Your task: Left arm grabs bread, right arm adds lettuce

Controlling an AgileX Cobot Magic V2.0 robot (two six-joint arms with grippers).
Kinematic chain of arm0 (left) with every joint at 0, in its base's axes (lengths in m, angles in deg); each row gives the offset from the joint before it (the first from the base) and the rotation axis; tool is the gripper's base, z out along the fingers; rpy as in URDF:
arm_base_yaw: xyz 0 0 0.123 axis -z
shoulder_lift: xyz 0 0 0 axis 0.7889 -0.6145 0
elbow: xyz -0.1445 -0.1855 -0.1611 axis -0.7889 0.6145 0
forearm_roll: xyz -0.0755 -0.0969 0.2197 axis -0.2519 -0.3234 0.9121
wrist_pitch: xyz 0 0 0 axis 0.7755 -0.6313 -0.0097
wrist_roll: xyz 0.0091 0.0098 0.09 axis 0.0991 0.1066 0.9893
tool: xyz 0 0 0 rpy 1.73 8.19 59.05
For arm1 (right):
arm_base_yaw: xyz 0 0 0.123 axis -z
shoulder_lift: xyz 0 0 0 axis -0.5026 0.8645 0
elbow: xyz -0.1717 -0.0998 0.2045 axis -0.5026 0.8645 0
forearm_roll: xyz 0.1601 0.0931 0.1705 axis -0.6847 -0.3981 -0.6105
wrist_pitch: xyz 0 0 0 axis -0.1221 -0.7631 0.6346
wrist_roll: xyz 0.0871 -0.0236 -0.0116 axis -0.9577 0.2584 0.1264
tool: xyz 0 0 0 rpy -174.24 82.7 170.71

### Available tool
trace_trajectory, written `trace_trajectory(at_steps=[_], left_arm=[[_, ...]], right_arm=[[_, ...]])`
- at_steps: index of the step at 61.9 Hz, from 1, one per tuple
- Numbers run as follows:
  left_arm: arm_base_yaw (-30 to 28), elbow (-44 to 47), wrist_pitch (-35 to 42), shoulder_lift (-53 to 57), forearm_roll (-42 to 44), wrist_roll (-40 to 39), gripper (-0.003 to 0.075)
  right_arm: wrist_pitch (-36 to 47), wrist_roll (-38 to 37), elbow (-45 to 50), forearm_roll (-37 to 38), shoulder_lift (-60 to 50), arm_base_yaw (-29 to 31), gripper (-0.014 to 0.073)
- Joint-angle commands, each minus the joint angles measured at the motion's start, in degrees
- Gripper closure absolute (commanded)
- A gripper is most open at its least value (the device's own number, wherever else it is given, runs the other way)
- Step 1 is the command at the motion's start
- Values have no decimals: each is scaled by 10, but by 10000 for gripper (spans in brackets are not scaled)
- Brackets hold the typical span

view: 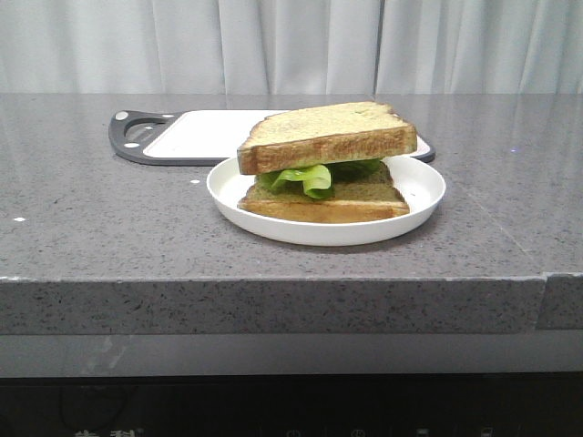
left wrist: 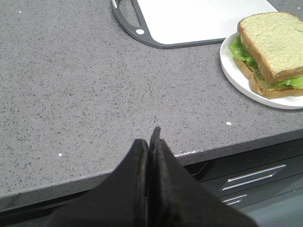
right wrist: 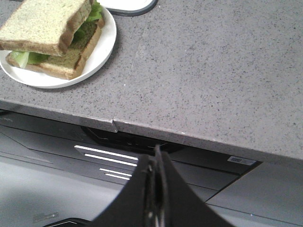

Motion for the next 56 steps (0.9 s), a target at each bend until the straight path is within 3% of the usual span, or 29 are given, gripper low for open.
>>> trace_trajectory(at_steps=[1,26,34,38,50,56], left_arm=[[-1,-14,44,-4,-7,-5,741],[-1,-14,46,-4,-7,-5,741],[-10,9,82,13,38,-5,741],[-21,45,128,31,38,-5,741],[-61,213,368,121,10,-5,741],[-80,293,443,168,-21,-5,741]], right_arm=[[26,4,-12,3,4,1,711],[24,4,-12,3,4,1,711],[24,4,-12,3,4,1,711],[24,4,-12,3,4,1,711],[24,4,-12,3,4,1,711],[24,4,-12,3,4,1,711]])
